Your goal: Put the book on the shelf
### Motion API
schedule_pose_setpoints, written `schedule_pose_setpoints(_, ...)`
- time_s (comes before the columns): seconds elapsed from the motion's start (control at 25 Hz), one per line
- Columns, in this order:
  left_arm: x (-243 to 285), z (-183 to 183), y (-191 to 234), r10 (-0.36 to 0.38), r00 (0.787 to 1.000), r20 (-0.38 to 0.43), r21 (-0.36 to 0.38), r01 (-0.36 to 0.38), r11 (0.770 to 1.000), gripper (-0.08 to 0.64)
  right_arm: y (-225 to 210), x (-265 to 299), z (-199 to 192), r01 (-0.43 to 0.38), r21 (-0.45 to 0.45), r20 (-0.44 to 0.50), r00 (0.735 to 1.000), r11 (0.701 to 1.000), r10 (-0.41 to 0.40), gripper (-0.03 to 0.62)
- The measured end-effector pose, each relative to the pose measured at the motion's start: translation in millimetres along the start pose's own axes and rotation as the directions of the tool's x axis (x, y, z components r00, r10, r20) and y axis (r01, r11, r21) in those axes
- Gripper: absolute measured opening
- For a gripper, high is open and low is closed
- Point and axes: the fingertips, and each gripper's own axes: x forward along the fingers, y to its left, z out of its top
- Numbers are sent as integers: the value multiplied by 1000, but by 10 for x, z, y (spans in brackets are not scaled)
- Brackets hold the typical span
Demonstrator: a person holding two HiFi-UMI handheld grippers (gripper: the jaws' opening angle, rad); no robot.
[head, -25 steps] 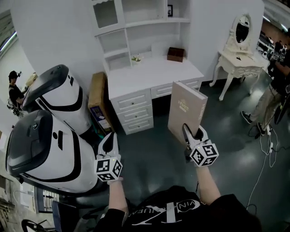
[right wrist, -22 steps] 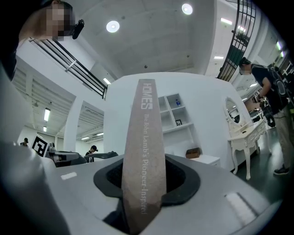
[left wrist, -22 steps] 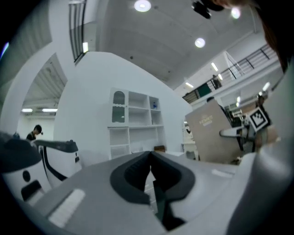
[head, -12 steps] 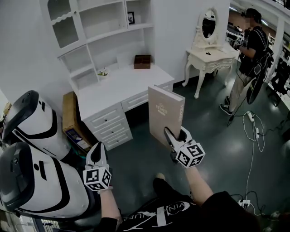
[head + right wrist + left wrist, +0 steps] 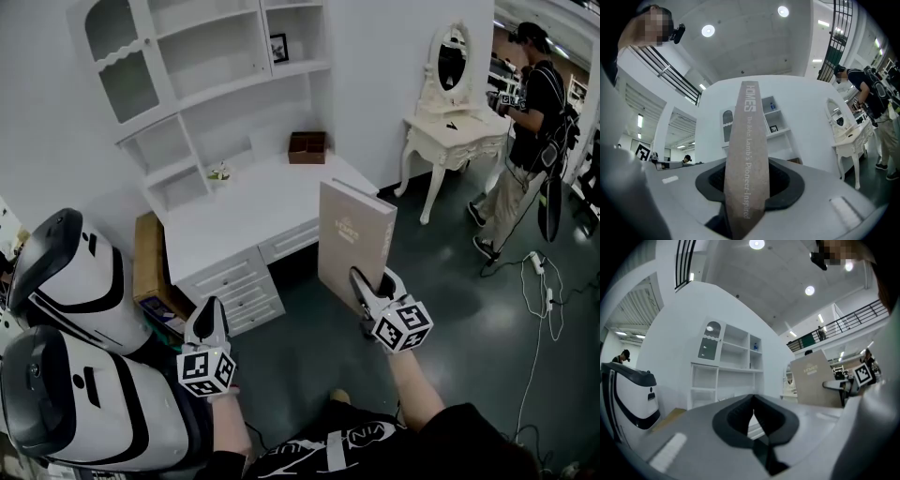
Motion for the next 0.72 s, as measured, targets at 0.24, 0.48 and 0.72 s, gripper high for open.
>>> schedule_pose_setpoints(0.24, 780, 64, -100, 1, 1000, 4, 1, -1, 1000, 0, -507, 570, 119, -23, -1, 7, 1000, 1000, 23, 175)
schedule_pose_setpoints(0.48, 1292, 3, -285, -19, 1000, 15, 4, 19, 1000, 0, -884, 853, 125, -37, -9, 18, 999, 999, 38, 175)
schedule_pose_setpoints(0.72, 1647, 64, -406, -28, 999, 16, -3, 28, 1000, 0, -1148, 1009, 255, -36, 6, 36, 999, 999, 36, 175)
